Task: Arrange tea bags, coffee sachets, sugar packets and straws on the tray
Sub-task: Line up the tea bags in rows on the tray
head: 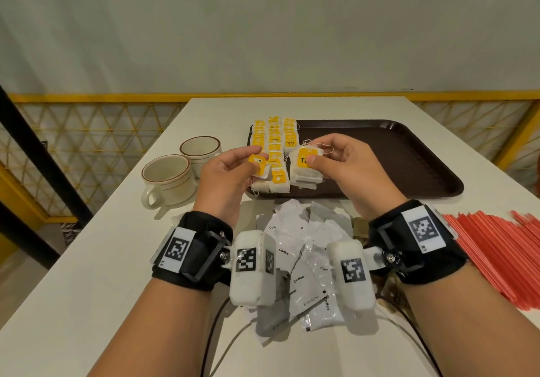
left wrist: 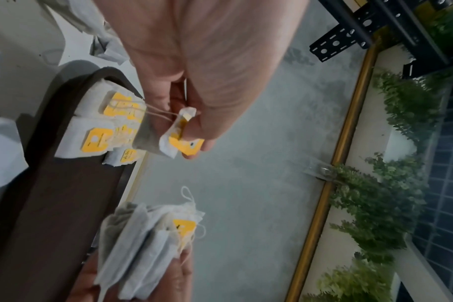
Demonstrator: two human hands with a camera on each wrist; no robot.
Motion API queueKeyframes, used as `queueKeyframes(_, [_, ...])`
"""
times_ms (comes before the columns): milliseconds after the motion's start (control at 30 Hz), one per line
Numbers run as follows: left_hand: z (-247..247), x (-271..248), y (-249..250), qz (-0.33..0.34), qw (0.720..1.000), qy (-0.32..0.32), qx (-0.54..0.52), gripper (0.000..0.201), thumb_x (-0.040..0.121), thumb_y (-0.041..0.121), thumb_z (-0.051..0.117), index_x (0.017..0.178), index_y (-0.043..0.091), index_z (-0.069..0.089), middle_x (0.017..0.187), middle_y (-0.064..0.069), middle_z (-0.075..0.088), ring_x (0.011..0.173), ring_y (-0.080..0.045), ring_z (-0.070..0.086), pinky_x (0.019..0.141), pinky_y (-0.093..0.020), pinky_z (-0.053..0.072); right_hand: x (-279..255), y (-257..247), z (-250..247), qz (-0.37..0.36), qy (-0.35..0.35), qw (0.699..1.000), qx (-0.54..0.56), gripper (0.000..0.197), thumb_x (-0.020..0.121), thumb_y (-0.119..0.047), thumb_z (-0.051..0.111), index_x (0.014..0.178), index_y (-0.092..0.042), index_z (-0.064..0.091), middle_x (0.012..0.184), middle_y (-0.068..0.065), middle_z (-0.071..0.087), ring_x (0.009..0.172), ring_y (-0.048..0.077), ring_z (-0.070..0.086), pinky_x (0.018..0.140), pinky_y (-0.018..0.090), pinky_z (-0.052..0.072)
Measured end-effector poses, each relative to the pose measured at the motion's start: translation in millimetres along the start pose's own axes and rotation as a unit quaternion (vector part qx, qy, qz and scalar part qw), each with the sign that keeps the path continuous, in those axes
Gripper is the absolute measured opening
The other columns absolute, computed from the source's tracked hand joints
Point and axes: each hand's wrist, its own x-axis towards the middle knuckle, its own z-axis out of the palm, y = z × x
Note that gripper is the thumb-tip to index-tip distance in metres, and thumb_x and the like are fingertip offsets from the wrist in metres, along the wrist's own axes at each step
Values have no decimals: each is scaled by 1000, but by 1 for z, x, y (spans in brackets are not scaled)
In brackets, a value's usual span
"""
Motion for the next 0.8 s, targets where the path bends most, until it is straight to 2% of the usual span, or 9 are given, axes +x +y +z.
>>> queueKeyframes(100, [1,0,-2,11,999,-4,30,35,82,-13,59,106,12,66,102,-5,69,93,-13,66,72,-20,51,0,0,0,-1,2,1000,8,15,87,-8,66,97,-19,66,98,3,72,89,14,68,76,26,54])
queueKeyframes(133, [1,-1,-2,15,999,1,40,38,80,-13,62,108,13,64,102,-3,67,92,-8,66,72,-19,51,0,0,0,-1,2,1000,9,15,87,-8,67,97,-20,66,97,3,72,89,14,68,76,26,54])
queueKeyframes(200, [1,-2,-1,29,998,27,46,44,77,-12,67,110,14,57,91,2,60,73,4,64,63,-14,49,0,1,0,-2,0,1000,10,15,87,-8,67,96,-20,66,96,3,72,87,14,68,75,27,54])
queueKeyframes(267, [-1,-1,0,38,998,43,37,46,75,-10,70,109,16,53,81,3,59,65,-1,62,63,-18,48,0,0,1,-1,-2,1000,10,15,87,-7,66,96,-20,66,95,2,72,84,11,67,71,24,53])
queueKeyframes(367, [0,-3,4,33,999,23,21,44,77,-8,70,109,19,53,81,-1,70,76,-14,68,67,-25,53,-1,-1,0,-5,-7,1000,10,15,87,-7,66,98,-19,66,94,0,72,84,9,68,70,22,52])
queueKeyframes(500, [3,-7,5,63,996,-2,63,40,79,-6,70,108,17,56,86,-2,75,75,-9,69,60,-17,51,-3,-4,-2,-4,-53,999,-2,17,86,-7,67,101,-15,68,98,4,73,92,17,69,82,28,56])
queueKeyframes(600, [3,-7,3,85,991,-20,104,42,78,-9,69,109,18,58,96,-5,72,81,-12,68,71,-21,53,-6,-4,1,13,-134,991,-18,18,84,-5,69,102,-10,68,99,7,73,90,16,70,82,28,57])
queueKeyframes(700, [3,-7,3,84,990,-43,104,42,76,-10,70,107,18,60,88,-3,70,78,-15,66,74,-28,56,-5,-2,3,-1,-126,990,-70,15,84,-10,70,99,-9,69,100,10,71,88,18,68,84,34,56])
queueKeyframes(800, [7,-7,5,63,993,-63,80,37,78,-8,69,106,14,61,79,1,70,72,-11,66,64,-24,53,-3,0,4,-9,-108,992,-63,14,84,-10,71,98,-8,69,102,7,70,87,23,67,80,35,57])
